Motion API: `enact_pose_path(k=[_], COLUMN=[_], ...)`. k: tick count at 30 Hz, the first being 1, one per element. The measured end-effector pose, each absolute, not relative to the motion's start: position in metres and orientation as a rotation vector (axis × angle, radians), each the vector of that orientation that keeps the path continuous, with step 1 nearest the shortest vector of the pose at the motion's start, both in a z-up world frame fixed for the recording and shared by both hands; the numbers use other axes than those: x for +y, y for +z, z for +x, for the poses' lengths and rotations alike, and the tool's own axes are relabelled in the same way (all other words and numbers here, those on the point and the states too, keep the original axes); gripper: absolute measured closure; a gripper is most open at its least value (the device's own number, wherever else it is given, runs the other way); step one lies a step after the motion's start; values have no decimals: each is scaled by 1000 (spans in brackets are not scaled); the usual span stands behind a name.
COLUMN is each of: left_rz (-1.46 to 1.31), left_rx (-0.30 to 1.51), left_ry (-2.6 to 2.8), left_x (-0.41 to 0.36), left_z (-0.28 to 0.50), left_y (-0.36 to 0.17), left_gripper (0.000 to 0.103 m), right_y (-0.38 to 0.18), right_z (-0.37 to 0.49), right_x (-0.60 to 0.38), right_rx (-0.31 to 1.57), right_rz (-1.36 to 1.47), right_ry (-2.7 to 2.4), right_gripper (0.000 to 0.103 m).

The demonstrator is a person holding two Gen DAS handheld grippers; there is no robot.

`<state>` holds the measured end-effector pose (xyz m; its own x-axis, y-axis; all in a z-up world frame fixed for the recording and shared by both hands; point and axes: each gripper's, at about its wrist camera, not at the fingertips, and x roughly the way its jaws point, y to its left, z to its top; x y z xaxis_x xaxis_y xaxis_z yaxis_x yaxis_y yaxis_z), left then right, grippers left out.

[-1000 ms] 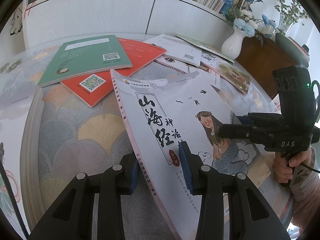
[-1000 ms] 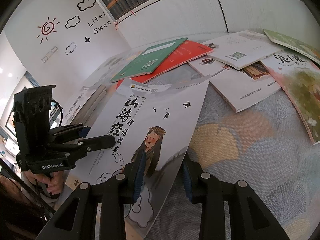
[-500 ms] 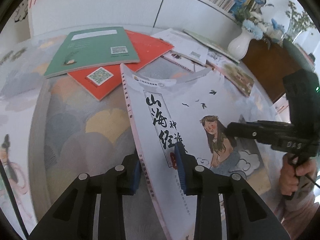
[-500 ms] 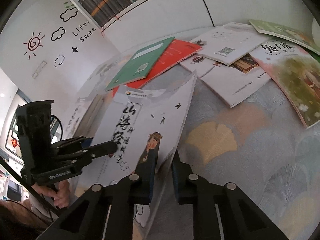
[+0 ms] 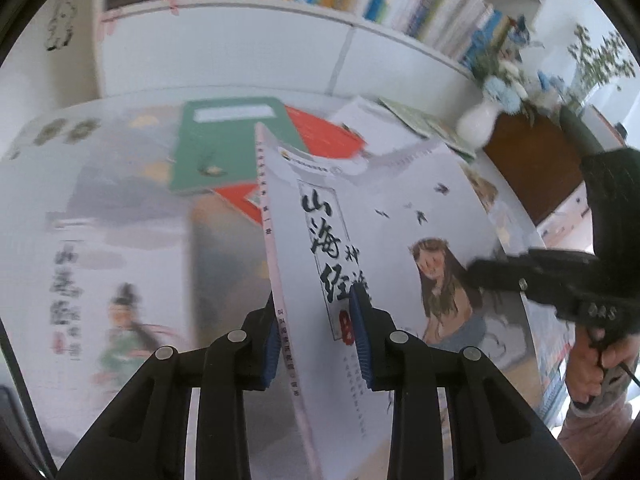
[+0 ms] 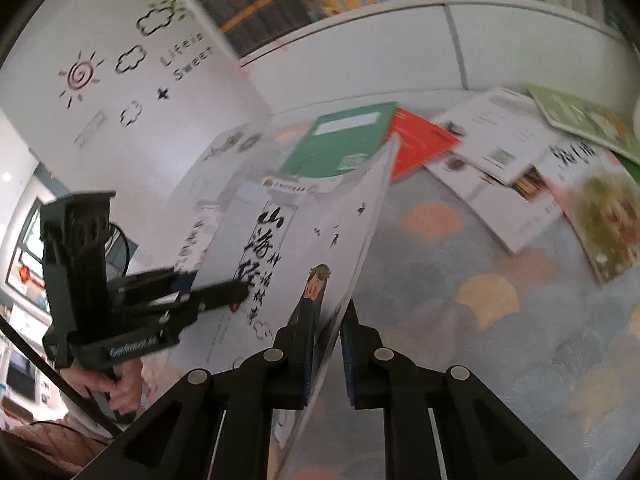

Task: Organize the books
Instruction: 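Lift the mermaid-cover book and carry it over the book stack, then lower the mermaid-cover book onto the stack and open both grippers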

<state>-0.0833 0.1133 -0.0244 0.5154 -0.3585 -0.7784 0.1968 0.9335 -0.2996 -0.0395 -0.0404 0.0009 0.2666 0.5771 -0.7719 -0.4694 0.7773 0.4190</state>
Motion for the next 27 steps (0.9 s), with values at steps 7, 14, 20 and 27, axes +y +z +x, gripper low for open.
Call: enact_pose_path(k=[7,14,20,27], left_rz=[-180,-189,-289,-257], left_rx=[938,935,959,973], left_ry=[-254,-169,-182,-126], left_x=[186,245,283,296], left_z=[-96,-99,-87,-85], left_y=[-7,-19,-50,-73], left_gripper=[75,73,72,72], right_y=[21,1,-22,-54], right_z=[-47,-45,-35,-24], right_x=[37,124,164,168], right_rx=[1065,1077,1124,1211], right_rz=[27,-67,-88,-80], right_ry=[804,858,870,847], right_gripper=[89,89,89,87])
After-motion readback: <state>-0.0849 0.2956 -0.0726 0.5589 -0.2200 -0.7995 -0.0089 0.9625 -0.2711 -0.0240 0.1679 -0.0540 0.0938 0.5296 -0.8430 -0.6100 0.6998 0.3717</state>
